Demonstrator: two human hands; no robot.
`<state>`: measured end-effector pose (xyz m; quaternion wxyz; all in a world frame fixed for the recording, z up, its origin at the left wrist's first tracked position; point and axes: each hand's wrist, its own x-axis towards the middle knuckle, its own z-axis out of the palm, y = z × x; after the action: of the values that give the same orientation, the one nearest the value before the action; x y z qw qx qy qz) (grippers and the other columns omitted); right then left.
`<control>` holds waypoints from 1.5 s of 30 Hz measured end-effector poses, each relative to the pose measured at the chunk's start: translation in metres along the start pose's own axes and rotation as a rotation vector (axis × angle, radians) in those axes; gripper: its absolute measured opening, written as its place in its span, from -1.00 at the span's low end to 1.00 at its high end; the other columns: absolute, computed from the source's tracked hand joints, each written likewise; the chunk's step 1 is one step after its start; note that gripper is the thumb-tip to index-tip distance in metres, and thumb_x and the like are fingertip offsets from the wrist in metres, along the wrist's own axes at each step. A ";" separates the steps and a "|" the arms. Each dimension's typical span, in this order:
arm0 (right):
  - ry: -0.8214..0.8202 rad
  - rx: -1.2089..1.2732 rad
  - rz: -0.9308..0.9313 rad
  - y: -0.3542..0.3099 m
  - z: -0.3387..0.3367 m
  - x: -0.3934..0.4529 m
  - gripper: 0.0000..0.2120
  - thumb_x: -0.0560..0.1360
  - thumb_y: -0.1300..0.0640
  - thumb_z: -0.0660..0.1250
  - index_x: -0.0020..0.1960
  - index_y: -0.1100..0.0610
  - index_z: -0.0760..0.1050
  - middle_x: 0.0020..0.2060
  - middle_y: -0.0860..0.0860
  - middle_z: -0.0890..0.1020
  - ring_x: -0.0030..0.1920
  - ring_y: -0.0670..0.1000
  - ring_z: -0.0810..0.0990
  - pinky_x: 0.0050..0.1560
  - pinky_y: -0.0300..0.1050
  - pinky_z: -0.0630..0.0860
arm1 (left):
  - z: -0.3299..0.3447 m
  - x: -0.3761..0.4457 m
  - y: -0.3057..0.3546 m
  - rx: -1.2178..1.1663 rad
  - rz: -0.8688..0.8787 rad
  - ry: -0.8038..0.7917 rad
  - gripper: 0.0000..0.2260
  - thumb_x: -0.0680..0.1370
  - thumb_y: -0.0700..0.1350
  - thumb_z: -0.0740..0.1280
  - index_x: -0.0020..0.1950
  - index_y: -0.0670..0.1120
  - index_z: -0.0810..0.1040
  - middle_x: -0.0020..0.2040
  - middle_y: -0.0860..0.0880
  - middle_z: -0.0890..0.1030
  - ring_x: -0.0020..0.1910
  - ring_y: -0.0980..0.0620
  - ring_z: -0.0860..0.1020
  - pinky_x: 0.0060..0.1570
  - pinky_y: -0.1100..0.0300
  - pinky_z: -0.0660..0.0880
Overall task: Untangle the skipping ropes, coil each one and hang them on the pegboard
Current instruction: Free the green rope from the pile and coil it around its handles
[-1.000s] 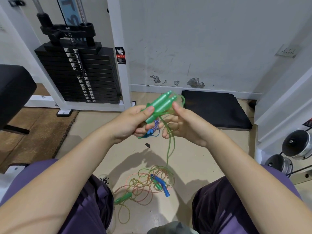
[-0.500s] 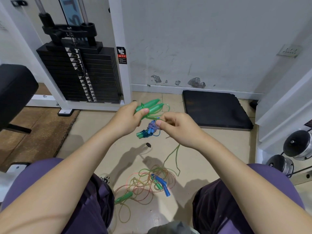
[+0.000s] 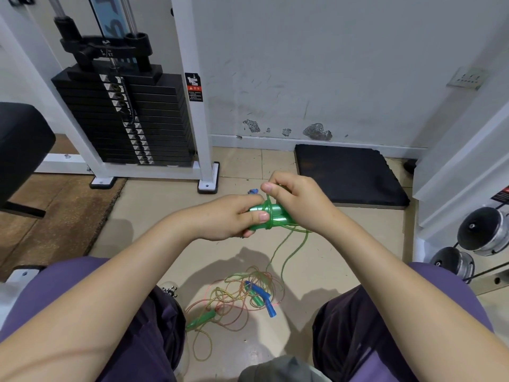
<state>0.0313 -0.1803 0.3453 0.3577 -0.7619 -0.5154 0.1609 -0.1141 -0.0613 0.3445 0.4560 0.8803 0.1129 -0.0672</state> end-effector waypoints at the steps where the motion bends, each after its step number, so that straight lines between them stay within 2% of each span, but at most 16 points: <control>1: 0.002 0.003 0.007 0.000 0.001 0.000 -0.71 0.59 -0.01 0.29 -0.31 -0.07 0.40 -0.44 -0.08 0.44 -0.37 -0.13 0.37 -0.30 -0.12 0.32 | 0.001 0.000 0.000 -0.016 -0.001 -0.004 -0.86 0.69 -0.05 0.18 -0.02 -0.07 0.41 -0.29 -0.06 0.50 -0.47 0.18 0.40 -0.35 0.27 0.35; 4: 0.028 0.013 0.002 -0.001 0.004 0.000 -0.71 0.57 0.00 0.32 -0.32 -0.08 0.41 -0.48 -0.09 0.41 -0.39 -0.13 0.36 -0.32 -0.15 0.30 | 0.002 0.000 0.000 -0.059 -0.008 -0.020 -0.83 0.69 -0.04 0.17 0.06 -0.14 0.40 -0.28 -0.07 0.50 -0.44 0.08 0.38 -0.35 0.20 0.33; 8: 0.077 0.004 -0.016 -0.002 0.008 0.001 -0.78 0.55 0.02 0.36 -0.25 0.07 0.52 -0.48 -0.07 0.42 -0.40 -0.10 0.36 -0.34 -0.15 0.27 | 0.002 -0.002 -0.004 -0.147 -0.050 -0.036 -0.78 0.69 0.03 0.15 0.08 -0.14 0.38 -0.29 -0.04 0.49 -0.37 -0.02 0.34 -0.36 0.18 0.30; 11: 0.108 0.003 -0.008 -0.004 0.012 0.002 -0.79 0.55 0.02 0.36 -0.22 0.09 0.54 -0.45 -0.06 0.47 -0.39 -0.09 0.39 -0.29 -0.10 0.32 | 0.002 -0.001 -0.004 -0.135 -0.030 0.011 -0.79 0.67 0.09 0.17 -0.02 -0.03 0.43 -0.32 -0.05 0.49 -0.38 0.00 0.38 -0.39 0.25 0.33; 15: 0.111 0.074 0.025 -0.006 0.013 0.003 -0.78 0.55 0.04 0.36 -0.23 0.09 0.55 -0.45 -0.05 0.47 -0.40 -0.11 0.38 -0.32 -0.17 0.33 | 0.000 -0.001 -0.006 -0.118 0.037 0.074 -0.82 0.67 0.00 0.21 -0.07 -0.05 0.43 -0.36 -0.06 0.47 -0.48 0.15 0.39 -0.41 0.36 0.34; 19: 0.029 0.219 0.091 -0.003 0.006 0.004 -0.86 0.51 0.09 0.42 -0.16 0.14 0.62 -0.47 -0.09 0.50 -0.44 -0.17 0.39 -0.38 -0.25 0.32 | -0.006 -0.005 -0.009 -0.143 0.081 0.045 -0.88 0.67 -0.07 0.24 -0.07 0.01 0.46 -0.37 -0.03 0.47 -0.47 0.19 0.42 -0.39 0.42 0.35; 21: -0.001 0.323 0.116 -0.001 0.002 0.004 -0.87 0.49 0.15 0.45 -0.10 0.19 0.54 -0.50 -0.08 0.42 -0.49 -0.16 0.33 -0.43 -0.29 0.27 | -0.007 -0.006 -0.009 -0.177 0.095 0.042 -0.83 0.66 -0.11 0.25 -0.13 0.07 0.45 -0.40 0.09 0.48 -0.47 0.20 0.42 -0.39 0.45 0.36; 24: -0.051 0.392 0.084 0.001 -0.002 0.003 -0.76 0.49 0.16 0.45 -0.20 0.13 0.39 -0.42 0.02 0.37 -0.43 -0.10 0.29 -0.42 -0.27 0.24 | -0.008 -0.006 -0.011 -0.183 0.085 0.038 -0.85 0.65 -0.12 0.27 -0.13 -0.03 0.44 -0.40 0.09 0.47 -0.46 0.20 0.44 -0.39 0.45 0.37; 27: -0.112 0.409 0.103 0.002 -0.005 0.002 -0.74 0.48 0.11 0.47 -0.23 0.13 0.40 -0.38 0.08 0.38 -0.40 -0.07 0.29 -0.40 -0.24 0.23 | -0.010 -0.006 -0.013 -0.162 0.074 0.036 -0.85 0.64 -0.11 0.28 -0.10 -0.12 0.43 -0.35 -0.01 0.47 -0.45 0.21 0.45 -0.38 0.44 0.38; 31: -0.187 0.441 0.140 0.007 -0.009 0.003 -0.81 0.42 0.12 0.52 -0.19 0.19 0.53 -0.31 0.12 0.45 -0.28 0.03 0.36 -0.29 -0.18 0.29 | -0.013 -0.005 -0.018 -0.048 0.040 0.059 -0.80 0.64 -0.03 0.28 -0.11 -0.10 0.43 -0.33 -0.06 0.51 -0.41 0.13 0.47 -0.33 0.28 0.38; 34: -0.230 0.453 0.165 0.009 -0.010 0.003 -0.81 0.39 0.12 0.53 -0.12 0.22 0.62 -0.29 0.03 0.62 -0.24 -0.06 0.54 -0.16 -0.20 0.46 | -0.014 -0.005 -0.022 -0.007 0.016 0.036 -0.82 0.64 0.00 0.28 -0.13 -0.02 0.44 -0.32 -0.05 0.53 -0.41 0.18 0.49 -0.33 0.28 0.39; 37: -0.298 0.411 0.163 0.010 -0.006 0.002 -0.76 0.37 0.08 0.55 -0.05 0.18 0.63 -0.15 0.05 0.70 -0.14 -0.09 0.62 0.01 -0.13 0.55 | -0.014 -0.005 -0.023 -0.055 0.008 0.029 -0.82 0.64 0.02 0.28 -0.15 0.06 0.45 -0.34 -0.05 0.53 -0.48 0.18 0.44 -0.42 0.37 0.34; 39: -0.333 0.424 0.143 0.008 -0.003 0.000 -0.71 0.36 0.06 0.55 -0.01 0.16 0.59 -0.12 0.00 0.68 -0.11 -0.09 0.62 0.02 -0.17 0.54 | -0.014 -0.006 -0.023 -0.137 0.007 0.023 -0.83 0.64 0.05 0.27 -0.14 0.07 0.47 -0.34 -0.06 0.52 -0.48 0.13 0.39 -0.46 0.36 0.30; 41: -0.345 0.496 0.134 0.007 -0.004 -0.001 -0.70 0.38 0.04 0.54 0.01 0.14 0.55 -0.12 -0.01 0.68 -0.10 -0.07 0.64 -0.03 -0.25 0.52 | -0.014 -0.006 -0.022 -0.273 0.007 0.017 -0.84 0.63 0.07 0.26 -0.09 0.07 0.52 -0.31 -0.09 0.49 -0.39 0.02 0.40 -0.47 0.34 0.26; 43: -0.351 0.620 0.139 0.006 -0.007 -0.001 -0.73 0.42 0.09 0.50 0.04 0.13 0.52 -0.11 0.04 0.70 -0.10 0.04 0.68 -0.04 -0.24 0.54 | -0.017 -0.006 -0.022 -0.350 0.007 0.070 -0.79 0.61 0.08 0.25 0.03 -0.05 0.53 -0.30 -0.11 0.46 -0.30 -0.05 0.37 -0.47 0.32 0.22; 45: -0.366 0.645 0.131 0.007 -0.009 0.000 -0.72 0.43 0.14 0.49 0.10 0.12 0.53 -0.09 0.05 0.70 -0.11 0.09 0.70 -0.03 -0.12 0.59 | -0.022 -0.005 -0.023 -0.351 0.013 0.159 -0.62 0.59 0.12 0.25 0.11 -0.21 0.47 -0.35 -0.06 0.44 -0.38 -0.01 0.33 -0.49 0.33 0.20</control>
<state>0.0414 -0.1857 0.3466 0.4702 -0.6002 -0.4439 0.4707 -0.1247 -0.0312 0.3402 0.5924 0.7906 0.1531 0.0262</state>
